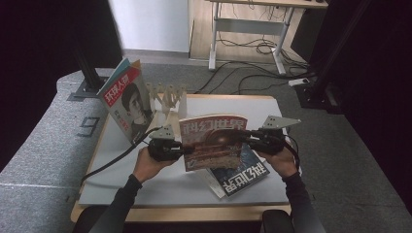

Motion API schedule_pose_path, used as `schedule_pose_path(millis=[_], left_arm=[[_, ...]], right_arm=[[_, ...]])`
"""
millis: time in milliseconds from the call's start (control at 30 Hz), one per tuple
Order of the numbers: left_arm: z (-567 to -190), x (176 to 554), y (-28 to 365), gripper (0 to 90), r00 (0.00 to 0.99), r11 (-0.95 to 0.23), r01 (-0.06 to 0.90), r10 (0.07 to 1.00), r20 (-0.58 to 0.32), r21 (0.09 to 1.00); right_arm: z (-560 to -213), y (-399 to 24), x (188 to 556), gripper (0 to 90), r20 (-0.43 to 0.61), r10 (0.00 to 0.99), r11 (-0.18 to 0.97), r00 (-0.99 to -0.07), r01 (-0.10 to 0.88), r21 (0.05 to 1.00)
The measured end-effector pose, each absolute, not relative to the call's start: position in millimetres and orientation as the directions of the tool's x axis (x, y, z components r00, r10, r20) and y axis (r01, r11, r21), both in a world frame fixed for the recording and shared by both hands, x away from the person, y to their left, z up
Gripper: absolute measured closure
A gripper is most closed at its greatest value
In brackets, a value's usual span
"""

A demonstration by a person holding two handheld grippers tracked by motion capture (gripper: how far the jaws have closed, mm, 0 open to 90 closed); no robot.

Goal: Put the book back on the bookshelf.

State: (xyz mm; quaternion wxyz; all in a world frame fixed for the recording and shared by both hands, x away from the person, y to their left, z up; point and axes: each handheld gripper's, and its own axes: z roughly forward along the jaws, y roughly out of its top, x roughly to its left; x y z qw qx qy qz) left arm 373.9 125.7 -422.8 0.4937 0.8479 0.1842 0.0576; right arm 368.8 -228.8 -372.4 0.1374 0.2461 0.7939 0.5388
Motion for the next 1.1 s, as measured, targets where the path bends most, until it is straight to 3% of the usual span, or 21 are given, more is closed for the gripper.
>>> schedule_pose_path(millis=[133,433,633,867,1100], left_arm=[[-425,372,114,76.6,0.928,-0.485,0.225,0.372,-0.033,0.845],[-424,373,114,74.7,0.927,-0.464,0.243,0.37,-0.062,0.852],[-425,370,114,83.4,0.932,-0.488,0.221,0.362,-0.035,0.845],[-426,365,114,83.8,0.937,-0.494,0.201,0.35,-0.018,0.846],[-429,361,117,83.8,0.939,-0.482,0.2,0.344,-0.025,0.853]], right_arm=[[-373,-227,369,73.3,0.049,0.539,0.292,-0.841,0.241,0.926],[-376,-231,370,73.4,0.053,0.56,0.286,-0.827,0.253,0.924],[-377,-231,370,71.6,0.051,0.567,0.283,-0.822,0.253,0.925],[-381,-225,370,63.6,-0.013,0.601,0.346,-0.799,0.246,0.906],[-385,-226,370,59.1,-0.01,0.606,0.34,-0.796,0.247,0.907]])
